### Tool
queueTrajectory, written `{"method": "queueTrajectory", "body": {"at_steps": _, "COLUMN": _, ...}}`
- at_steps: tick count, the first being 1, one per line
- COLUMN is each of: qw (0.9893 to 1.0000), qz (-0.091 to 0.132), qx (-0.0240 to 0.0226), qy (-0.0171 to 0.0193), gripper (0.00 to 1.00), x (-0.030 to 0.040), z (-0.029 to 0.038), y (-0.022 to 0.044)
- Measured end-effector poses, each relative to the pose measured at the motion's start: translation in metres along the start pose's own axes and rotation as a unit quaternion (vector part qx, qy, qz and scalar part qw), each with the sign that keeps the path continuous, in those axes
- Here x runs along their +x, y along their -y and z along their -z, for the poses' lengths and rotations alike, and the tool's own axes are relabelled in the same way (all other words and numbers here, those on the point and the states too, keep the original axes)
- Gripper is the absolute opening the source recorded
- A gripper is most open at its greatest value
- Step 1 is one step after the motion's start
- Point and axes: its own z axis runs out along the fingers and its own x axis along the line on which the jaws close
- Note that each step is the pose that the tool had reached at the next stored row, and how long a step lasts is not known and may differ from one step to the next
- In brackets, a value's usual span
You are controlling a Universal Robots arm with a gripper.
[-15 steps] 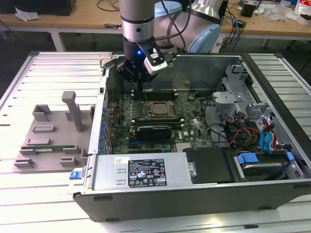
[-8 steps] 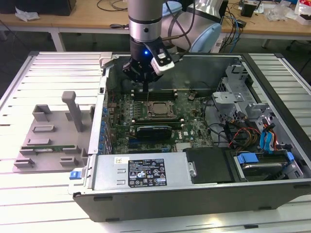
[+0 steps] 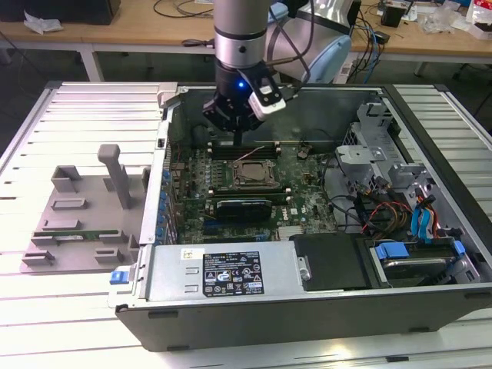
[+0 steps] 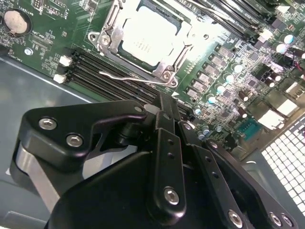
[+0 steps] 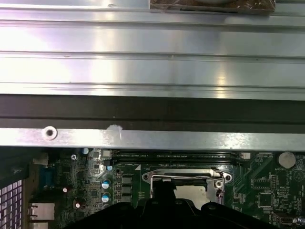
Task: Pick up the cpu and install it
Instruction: 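Install the first cpu locking lever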
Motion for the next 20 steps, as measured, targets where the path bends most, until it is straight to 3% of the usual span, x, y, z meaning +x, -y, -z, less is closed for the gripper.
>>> {"method": "queueTrajectory", "body": {"at_steps": 10, "qw": 1.0, "qz": 0.0, "qx": 0.0, "qy": -0.0005, "gripper": 0.11, "x": -0.004, "z": -0.005, "y": 0.0002}}
{"method": "queueTrajectory", "body": {"at_steps": 13, "qw": 1.0, "qz": 0.0, "qx": 0.0, "qy": -0.001, "gripper": 0.11, "x": -0.0056, "z": -0.0087, "y": 0.0003}}
{"method": "queueTrajectory", "body": {"at_steps": 20, "qw": 1.0, "qz": 0.002, "qx": 0.0004, "qy": -0.003, "gripper": 0.11, "x": -0.0086, "z": -0.0241, "y": -0.0007}}
